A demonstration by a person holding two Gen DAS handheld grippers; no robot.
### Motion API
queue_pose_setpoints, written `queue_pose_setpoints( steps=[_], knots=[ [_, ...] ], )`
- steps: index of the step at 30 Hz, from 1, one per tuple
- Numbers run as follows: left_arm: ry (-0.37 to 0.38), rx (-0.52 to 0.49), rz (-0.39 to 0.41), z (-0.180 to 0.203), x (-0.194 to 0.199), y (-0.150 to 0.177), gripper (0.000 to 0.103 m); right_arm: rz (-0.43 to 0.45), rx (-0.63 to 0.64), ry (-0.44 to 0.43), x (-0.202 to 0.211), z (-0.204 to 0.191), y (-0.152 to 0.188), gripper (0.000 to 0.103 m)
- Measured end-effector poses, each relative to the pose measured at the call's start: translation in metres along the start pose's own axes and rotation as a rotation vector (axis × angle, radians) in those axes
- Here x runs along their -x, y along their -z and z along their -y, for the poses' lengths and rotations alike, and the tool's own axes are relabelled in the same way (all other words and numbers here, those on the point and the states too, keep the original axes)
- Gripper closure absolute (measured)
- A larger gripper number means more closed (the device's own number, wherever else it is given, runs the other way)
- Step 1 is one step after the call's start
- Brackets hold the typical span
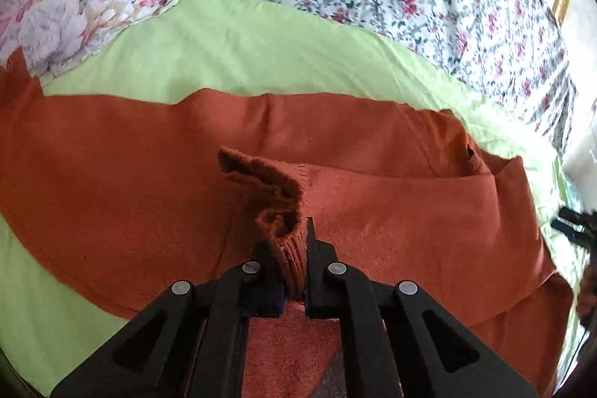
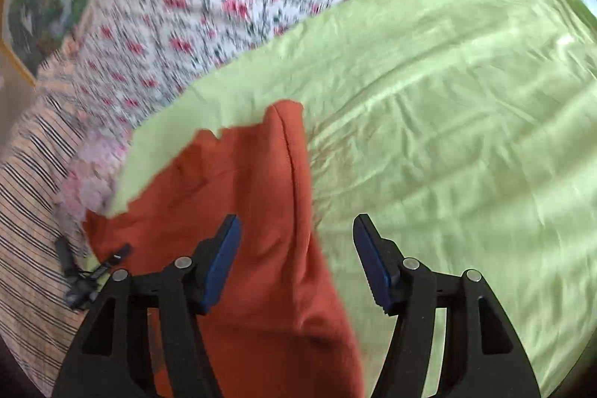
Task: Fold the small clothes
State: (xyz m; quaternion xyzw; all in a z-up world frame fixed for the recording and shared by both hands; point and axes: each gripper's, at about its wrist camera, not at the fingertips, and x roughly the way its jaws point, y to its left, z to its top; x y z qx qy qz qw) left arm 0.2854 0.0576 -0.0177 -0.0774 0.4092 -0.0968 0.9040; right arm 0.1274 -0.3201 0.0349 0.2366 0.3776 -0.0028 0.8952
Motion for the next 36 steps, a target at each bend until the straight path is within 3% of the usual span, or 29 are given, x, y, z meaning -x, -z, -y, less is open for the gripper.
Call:
queue_pose_setpoints(
  steps=[6, 7, 8, 9, 12, 15, 19, 23, 25, 27, 30, 32, 33, 34, 36],
  knots=[
    [-0.016, -0.022, -0.013, 0.004, -0.002, 0.0, 0.098, -0.139, 0.092, 0.051, -0.069, -0.016, -0.015, 0.039],
    [-0.014, -0.022, -0.013, 0.005, 0.0, 0.0, 0.098, -0.158, 0.096, 0.055, -0.078, -0.015, -0.014, 0.052],
    [-0.005, -0.023, -0.012, 0.005, 0.003, 0.001, 0.098, -0.168, 0.106, 0.045, -0.082, -0.016, -0.012, 0.075],
    [0.012, -0.025, -0.007, 0.009, 0.006, 0.0, 0.098, -0.173, 0.115, 0.036, -0.082, -0.015, -0.011, 0.091],
    [0.086, -0.061, 0.017, 0.031, 0.012, -0.003, 0.098, -0.096, 0.084, 0.02, -0.056, -0.002, -0.015, 0.092],
    [0.059, -0.118, 0.013, 0.055, 0.0, -0.002, 0.098, -0.017, 0.026, 0.035, -0.03, 0.022, -0.025, 0.092],
    [0.017, -0.099, -0.054, 0.05, -0.026, 0.005, 0.098, -0.063, 0.038, 0.103, -0.048, 0.038, -0.018, 0.092],
    [0.023, -0.109, -0.044, 0.046, -0.018, 0.004, 0.095, -0.052, -0.015, 0.104, -0.043, 0.047, -0.017, 0.086],
    [0.016, -0.131, -0.041, 0.048, -0.015, 0.006, 0.094, 0.009, 0.01, 0.18, -0.021, 0.037, -0.015, 0.082],
    [-0.001, -0.144, -0.058, 0.051, -0.019, 0.009, 0.094, 0.051, 0.045, 0.127, 0.0, 0.017, -0.008, 0.082],
    [-0.012, -0.142, -0.068, 0.05, -0.019, 0.012, 0.091, -0.02, 0.136, 0.037, 0.004, -0.011, 0.016, 0.08],
    [-0.005, -0.131, -0.073, 0.044, -0.015, 0.014, 0.084, -0.108, 0.143, 0.1, -0.011, -0.004, 0.033, 0.081],
    [-0.014, -0.131, -0.073, 0.04, -0.011, 0.017, 0.082, -0.116, 0.137, 0.172, -0.016, 0.004, 0.038, 0.09],
    [-0.022, -0.132, -0.074, 0.035, -0.006, 0.02, 0.078, -0.092, 0.105, 0.173, -0.011, 0.016, 0.042, 0.094],
    [-0.024, -0.117, -0.071, 0.024, 0.007, 0.027, 0.076, -0.061, 0.007, 0.136, 0.004, 0.028, 0.044, 0.091]
  ],
)
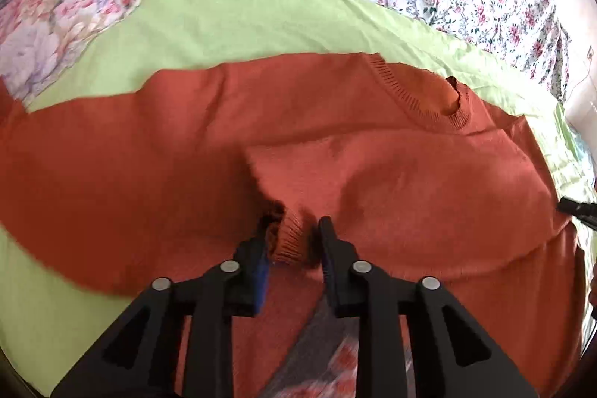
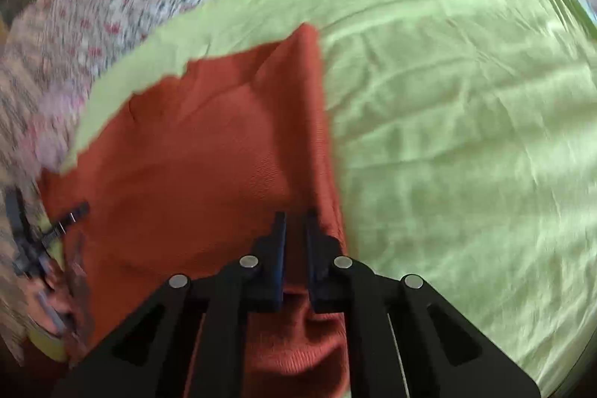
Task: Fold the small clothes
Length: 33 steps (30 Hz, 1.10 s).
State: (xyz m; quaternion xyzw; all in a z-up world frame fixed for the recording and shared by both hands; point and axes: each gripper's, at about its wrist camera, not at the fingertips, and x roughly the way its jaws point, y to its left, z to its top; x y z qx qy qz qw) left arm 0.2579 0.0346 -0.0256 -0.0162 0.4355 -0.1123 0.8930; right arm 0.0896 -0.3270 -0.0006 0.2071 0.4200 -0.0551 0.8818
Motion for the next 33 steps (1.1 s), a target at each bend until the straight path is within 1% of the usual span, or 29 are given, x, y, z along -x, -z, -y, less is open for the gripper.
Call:
queue_pose_setpoints(
  steps=[2, 3, 4, 6, 8, 9, 10, 11, 12, 15, 20, 22, 24, 25, 28, 29, 30, 31, 32, 33],
  knots=[
    [-0.001, 0.023, 0.022, -0.011, 0.016, 0.008, 0.076, 0.047, -0.015, -0.004, 0.019, -0.006, 0.005, 0.085],
    [-0.011, 0.036, 0.038, -0.019, 0.028, 0.014, 0.074, 0.066, -0.001, -0.024, 0.029, -0.015, 0.01, 0.077],
    [-0.019, 0.049, 0.048, -0.027, 0.035, 0.017, 0.07, 0.072, 0.006, -0.056, 0.035, -0.021, 0.014, 0.065],
    [-0.032, 0.086, 0.077, -0.047, 0.053, 0.022, 0.062, 0.076, 0.027, -0.12, 0.045, -0.038, 0.027, 0.057],
    [-0.071, 0.122, 0.097, -0.066, 0.065, 0.024, 0.049, 0.066, 0.059, -0.156, 0.046, -0.055, 0.04, 0.057],
    [-0.099, 0.147, 0.111, -0.08, 0.071, 0.025, 0.047, 0.055, 0.067, -0.175, 0.042, -0.063, 0.043, 0.057],
    [-0.127, 0.174, 0.12, -0.096, 0.076, 0.025, 0.042, 0.04, 0.071, -0.201, 0.04, -0.07, 0.05, 0.057],
    [-0.148, 0.201, 0.119, -0.11, 0.078, 0.025, 0.033, 0.028, 0.074, -0.22, 0.037, -0.076, 0.057, 0.057],
    [-0.175, 0.24, 0.12, -0.128, 0.081, 0.024, 0.031, 0.014, 0.078, -0.235, 0.033, -0.082, 0.062, 0.057],
    [-0.236, 0.346, 0.131, -0.182, 0.086, 0.019, 0.03, -0.035, 0.095, -0.269, 0.021, -0.096, 0.076, 0.057],
    [-0.314, 0.558, 0.151, -0.279, 0.084, 0.009, 0.029, -0.081, 0.112, -0.283, 0.013, -0.11, 0.09, 0.056],
    [-0.375, 0.631, 0.176, -0.315, 0.084, 0.002, 0.029, -0.092, 0.132, -0.278, 0.013, -0.115, 0.091, 0.056],
    [-0.426, 0.681, 0.205, -0.34, 0.081, -0.008, 0.029, -0.103, 0.138, -0.285, 0.011, -0.119, 0.09, 0.056],
    [-0.421, 0.693, 0.21, -0.351, 0.077, -0.014, 0.028, -0.106, 0.132, -0.29, 0.01, -0.121, 0.089, 0.056],
    [-0.411, 0.724, 0.173, -0.38, 0.056, -0.03, 0.028, -0.11, 0.127, -0.296, 0.008, -0.126, 0.09, 0.055],
    [-0.422, 0.715, 0.157, -0.385, 0.049, -0.036, 0.029, -0.116, 0.125, -0.299, 0.006, -0.128, 0.09, 0.055],
    [-0.433, 0.7, 0.148, -0.385, 0.043, -0.04, 0.031, -0.12, 0.118, -0.299, 0.005, -0.129, 0.091, 0.055],
    [-0.444, 0.676, 0.148, -0.385, 0.04, -0.046, 0.047, -0.127, 0.116, -0.303, 0.002, -0.131, 0.092, 0.055],
    [-0.428, 0.656, 0.151, -0.383, 0.037, -0.05, 0.092, -0.133, 0.118, -0.301, 0.001, -0.133, 0.094, 0.055],
    [-0.382, 0.639, 0.148, -0.379, 0.035, -0.053, 0.1, -0.135, 0.119, -0.298, 0.0, -0.134, 0.095, 0.055]
  ],
)
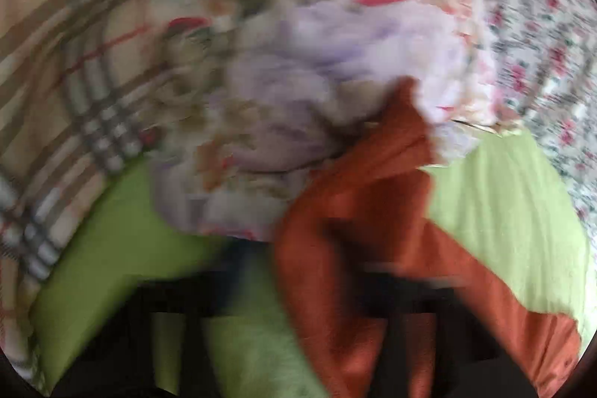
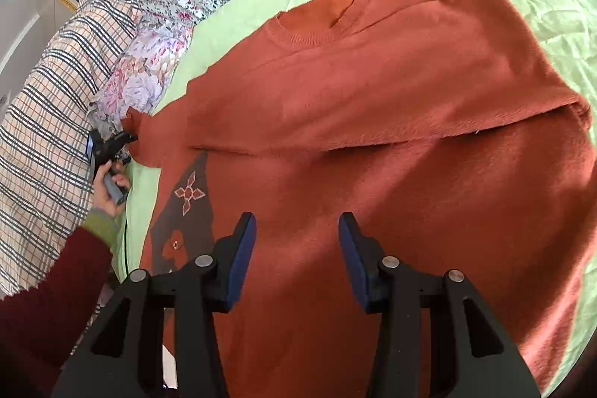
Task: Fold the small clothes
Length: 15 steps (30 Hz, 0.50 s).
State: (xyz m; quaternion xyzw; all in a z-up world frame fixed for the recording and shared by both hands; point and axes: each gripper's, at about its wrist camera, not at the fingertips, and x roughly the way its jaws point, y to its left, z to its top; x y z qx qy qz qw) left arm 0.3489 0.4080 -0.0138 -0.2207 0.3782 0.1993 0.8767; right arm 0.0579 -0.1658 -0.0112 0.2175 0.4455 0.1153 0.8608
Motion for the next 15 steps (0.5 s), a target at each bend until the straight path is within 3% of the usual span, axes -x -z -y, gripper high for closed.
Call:
queue_pose_setpoints(
  steps=[6, 15],
  knots=[
    [0.128, -0.091, 0.086, 0.036, 0.049, 0.025, 0.101, 0.004, -0.03, -0.008, -0.003, 0.002, 0.008, 0.055],
    [0.466, -0.261, 0.1, 0.154, 0.144, 0.115, 0.101, 0.069, -0.047, -0.013, 0.021, 0.006, 0.012, 0.055]
  ],
)
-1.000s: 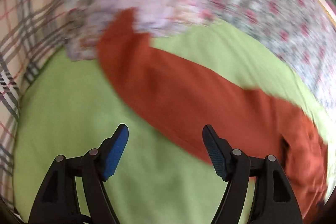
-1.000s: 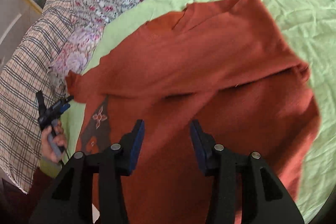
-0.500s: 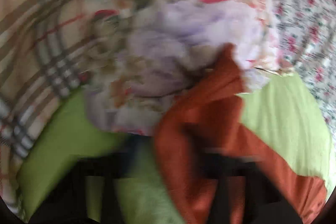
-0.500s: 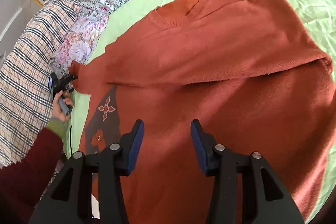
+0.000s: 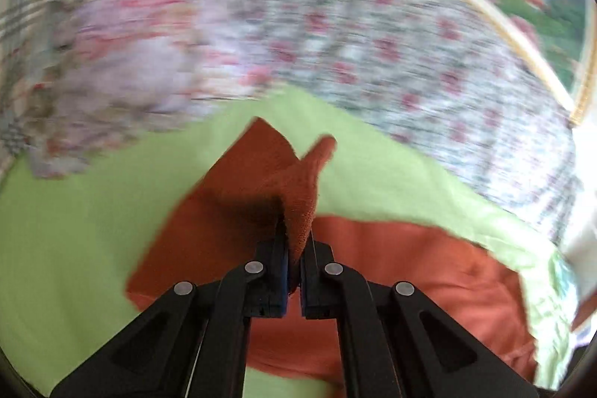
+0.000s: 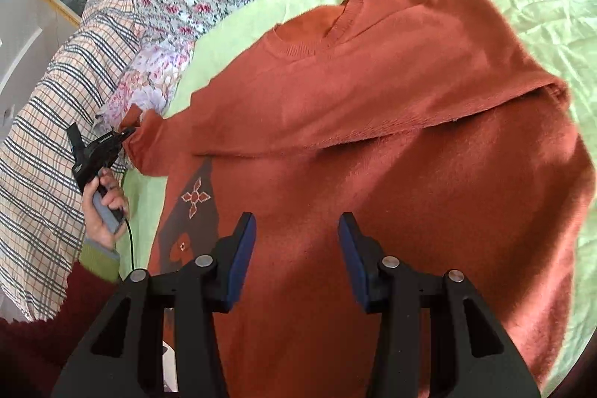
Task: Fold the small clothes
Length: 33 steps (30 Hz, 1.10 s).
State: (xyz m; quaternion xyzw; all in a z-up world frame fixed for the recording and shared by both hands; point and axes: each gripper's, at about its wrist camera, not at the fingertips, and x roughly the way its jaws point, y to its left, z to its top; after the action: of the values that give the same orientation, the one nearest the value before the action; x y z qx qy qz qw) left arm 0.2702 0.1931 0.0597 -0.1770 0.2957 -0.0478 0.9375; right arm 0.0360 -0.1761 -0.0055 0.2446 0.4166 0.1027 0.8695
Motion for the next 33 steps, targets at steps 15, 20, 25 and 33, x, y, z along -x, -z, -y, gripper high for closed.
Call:
queue_pose_setpoints(
  steps=[15, 20, 25, 33],
  knots=[
    [0.289, -0.253, -0.197, 0.233, -0.046, 0.112, 0.101, 0.081, -0.1, 0.014, 0.036, 0.043, 0.012, 0.055],
    [0.306, -0.327, -0.282, 0.266, -0.07, 0.152, 0.1, 0.101, -0.122, 0.024, 0.041, 0.051, 0.007, 0.055],
    [0.304, -0.344, -0.357, 0.264, -0.073, 0.17, 0.07, 0.109, -0.14, 0.018, 0.039, 0.053, -0.006, 0.055],
    [0.17, -0.314, -0.262, 0.193, -0.005, 0.155, 0.061, 0.085, -0.139, -0.004, 0.004, 0.043, -0.049, 0.055]
  ],
)
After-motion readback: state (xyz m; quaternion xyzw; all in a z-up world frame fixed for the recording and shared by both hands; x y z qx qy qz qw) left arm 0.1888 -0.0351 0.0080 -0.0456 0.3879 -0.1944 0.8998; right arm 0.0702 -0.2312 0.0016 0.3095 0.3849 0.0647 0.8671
